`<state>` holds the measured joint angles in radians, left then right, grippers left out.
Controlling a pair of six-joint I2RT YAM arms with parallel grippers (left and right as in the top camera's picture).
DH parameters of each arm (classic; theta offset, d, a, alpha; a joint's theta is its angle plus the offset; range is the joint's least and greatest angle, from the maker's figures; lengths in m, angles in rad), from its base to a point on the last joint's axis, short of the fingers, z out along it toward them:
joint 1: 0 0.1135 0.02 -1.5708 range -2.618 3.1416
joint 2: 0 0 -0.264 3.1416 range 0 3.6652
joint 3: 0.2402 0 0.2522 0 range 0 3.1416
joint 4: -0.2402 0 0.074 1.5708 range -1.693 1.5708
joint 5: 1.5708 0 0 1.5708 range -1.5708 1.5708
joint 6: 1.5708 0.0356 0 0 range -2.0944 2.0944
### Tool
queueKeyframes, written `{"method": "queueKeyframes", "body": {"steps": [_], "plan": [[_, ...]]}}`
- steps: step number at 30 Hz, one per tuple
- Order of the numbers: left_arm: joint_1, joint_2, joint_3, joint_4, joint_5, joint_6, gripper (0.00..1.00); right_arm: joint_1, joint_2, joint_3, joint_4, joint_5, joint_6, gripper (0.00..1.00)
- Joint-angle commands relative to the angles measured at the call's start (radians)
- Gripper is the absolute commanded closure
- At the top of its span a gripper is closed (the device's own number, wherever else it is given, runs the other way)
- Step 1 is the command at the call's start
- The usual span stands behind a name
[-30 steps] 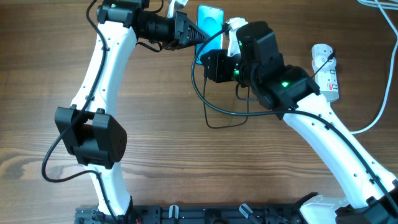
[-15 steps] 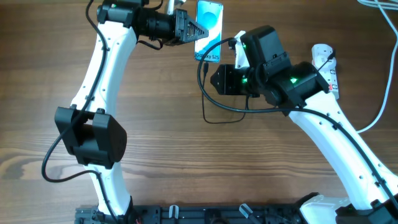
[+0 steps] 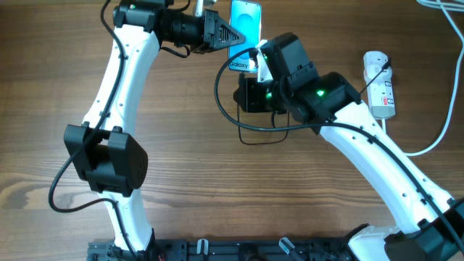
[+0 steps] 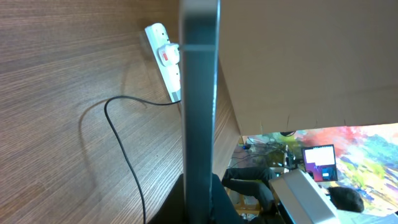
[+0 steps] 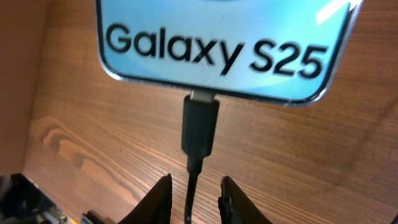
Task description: Plug charger to phone and switch on socket
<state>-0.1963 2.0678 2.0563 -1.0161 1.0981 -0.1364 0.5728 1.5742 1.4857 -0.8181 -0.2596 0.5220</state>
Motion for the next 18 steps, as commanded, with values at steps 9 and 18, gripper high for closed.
{"method": "queueKeyframes", "body": {"steps": [9, 18], "plan": [[0.002, -0.026, 0.003, -0.021, 0.047, -0.006, 0.96, 0.000, 0.013, -0.007, 0.047, 0.031, 0.012, 0.83], [0.002, -0.026, 0.003, -0.027, 0.047, -0.006, 0.96, 0.000, 0.013, -0.007, 0.048, 0.031, 0.011, 0.94]]}}
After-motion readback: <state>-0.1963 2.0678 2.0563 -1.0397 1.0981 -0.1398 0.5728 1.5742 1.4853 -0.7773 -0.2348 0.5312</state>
